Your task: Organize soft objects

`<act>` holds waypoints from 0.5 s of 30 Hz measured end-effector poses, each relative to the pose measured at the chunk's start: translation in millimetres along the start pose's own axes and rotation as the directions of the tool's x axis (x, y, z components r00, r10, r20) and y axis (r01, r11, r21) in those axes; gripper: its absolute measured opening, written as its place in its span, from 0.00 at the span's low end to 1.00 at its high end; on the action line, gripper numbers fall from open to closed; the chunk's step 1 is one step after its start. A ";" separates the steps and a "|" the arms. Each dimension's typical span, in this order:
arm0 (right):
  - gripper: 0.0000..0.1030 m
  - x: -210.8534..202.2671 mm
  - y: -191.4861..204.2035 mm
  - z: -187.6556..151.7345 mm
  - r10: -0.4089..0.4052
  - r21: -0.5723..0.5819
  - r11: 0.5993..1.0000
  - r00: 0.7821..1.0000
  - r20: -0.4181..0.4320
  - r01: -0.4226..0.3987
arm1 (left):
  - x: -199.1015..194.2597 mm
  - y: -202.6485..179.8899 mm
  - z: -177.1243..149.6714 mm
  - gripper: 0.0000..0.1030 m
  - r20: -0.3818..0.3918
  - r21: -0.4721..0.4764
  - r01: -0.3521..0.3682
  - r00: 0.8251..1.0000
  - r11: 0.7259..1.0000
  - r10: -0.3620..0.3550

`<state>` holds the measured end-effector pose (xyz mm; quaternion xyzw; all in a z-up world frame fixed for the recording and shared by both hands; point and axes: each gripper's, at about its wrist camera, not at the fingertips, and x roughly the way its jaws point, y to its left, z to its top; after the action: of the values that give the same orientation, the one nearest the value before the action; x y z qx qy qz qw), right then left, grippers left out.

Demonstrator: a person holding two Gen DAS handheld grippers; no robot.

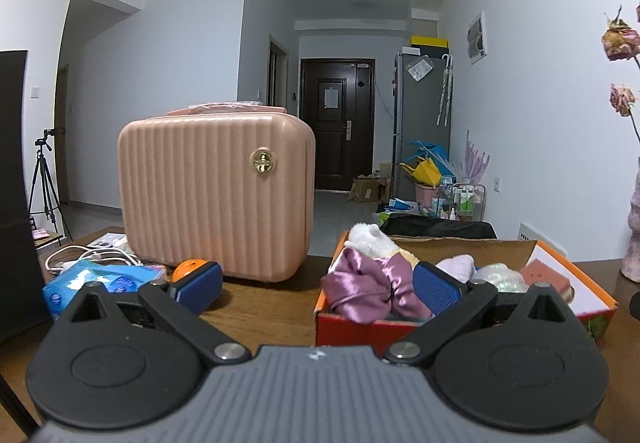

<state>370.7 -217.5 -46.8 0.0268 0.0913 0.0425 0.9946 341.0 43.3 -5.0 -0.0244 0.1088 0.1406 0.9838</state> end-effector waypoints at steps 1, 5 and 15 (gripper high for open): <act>1.00 -5.8 -0.5 -1.0 0.001 -0.002 1.000 1.000 -0.003 -0.001 | -4.5 1.7 -2.0 1.00 0.000 0.001 0.002 1.000 1.000 -0.002; 1.00 -33.0 0.1 -7.0 0.009 -0.012 1.000 1.000 -0.014 -0.010 | -26.1 9.5 -7.7 1.00 -0.003 0.007 0.012 1.000 1.000 -0.012; 1.00 -95.6 4.8 -18.1 0.040 -0.049 0.998 0.998 -0.047 -0.042 | -87.0 22.3 -21.8 1.00 -0.020 0.035 0.066 0.998 0.997 -0.065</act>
<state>273.3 -220.4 -47.1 0.0029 0.1124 0.0657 0.9915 248.7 39.3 -7.5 -0.0115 0.1195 0.1062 0.9871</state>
